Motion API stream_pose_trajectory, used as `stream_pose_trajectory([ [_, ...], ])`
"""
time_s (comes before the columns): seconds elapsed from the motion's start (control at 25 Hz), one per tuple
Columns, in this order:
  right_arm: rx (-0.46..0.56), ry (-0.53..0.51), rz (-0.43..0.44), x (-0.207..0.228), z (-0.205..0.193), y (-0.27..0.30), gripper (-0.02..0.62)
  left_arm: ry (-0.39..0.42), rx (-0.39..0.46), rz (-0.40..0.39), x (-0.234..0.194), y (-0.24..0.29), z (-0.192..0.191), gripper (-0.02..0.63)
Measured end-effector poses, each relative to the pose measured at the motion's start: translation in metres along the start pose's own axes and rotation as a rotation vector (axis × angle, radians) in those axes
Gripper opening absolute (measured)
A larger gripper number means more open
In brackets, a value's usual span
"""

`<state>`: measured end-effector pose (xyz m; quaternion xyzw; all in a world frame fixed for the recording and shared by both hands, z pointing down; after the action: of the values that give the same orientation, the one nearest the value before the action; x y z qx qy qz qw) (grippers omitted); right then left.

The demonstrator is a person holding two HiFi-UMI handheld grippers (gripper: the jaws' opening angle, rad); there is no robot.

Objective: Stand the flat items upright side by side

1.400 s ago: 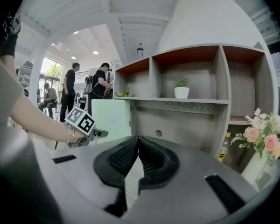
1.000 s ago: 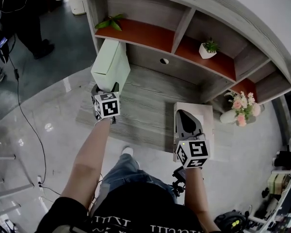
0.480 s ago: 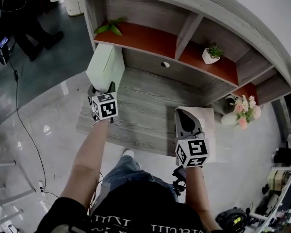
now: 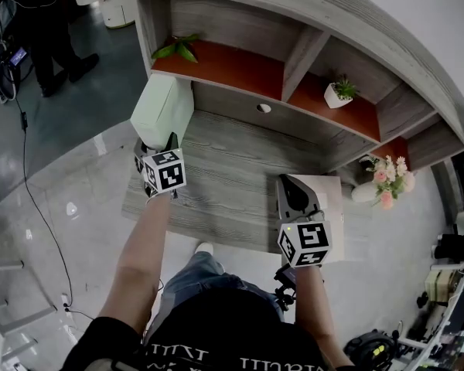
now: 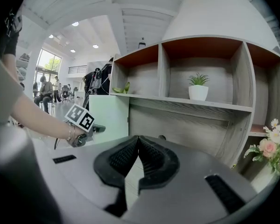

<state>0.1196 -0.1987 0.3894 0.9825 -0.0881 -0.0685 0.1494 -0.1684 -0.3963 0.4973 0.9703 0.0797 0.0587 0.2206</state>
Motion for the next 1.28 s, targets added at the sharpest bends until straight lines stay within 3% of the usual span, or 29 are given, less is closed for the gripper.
stream_pose_trajectory([
  [0.16,-0.002,0.007,-0.016,-0.001,0.0,0.001,0.015,-0.005,-0.002,0.032,0.001,0.001,0.001,0.333],
  [0.4,-0.003,0.019,-0.031,-0.001,0.0,0.006,0.015,-0.002,-0.005,-0.01,0.002,0.001,-0.001,0.348],
  [0.48,0.004,0.018,-0.028,-0.003,0.001,0.007,0.015,-0.014,-0.013,-0.016,0.001,0.002,-0.002,0.396],
  [0.8,0.021,0.012,-0.005,0.004,-0.003,0.001,0.015,-0.062,-0.021,-0.043,0.003,-0.012,-0.013,0.479],
  [1.28,0.076,0.002,0.042,0.067,-0.007,-0.045,0.015,-0.143,0.064,0.043,0.038,-0.081,-0.007,0.489],
])
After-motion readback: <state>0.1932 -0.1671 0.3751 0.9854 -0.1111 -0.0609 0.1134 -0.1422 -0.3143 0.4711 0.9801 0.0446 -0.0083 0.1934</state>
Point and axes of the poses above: the fingertips, and each gripper's own axes: y forward along the fingers, x to its right, z out of its top, the point moved 7 cm from there along -y, backward along the fingers, and after that the axes turned 3 degrees about -z, right-handed, at the moved point
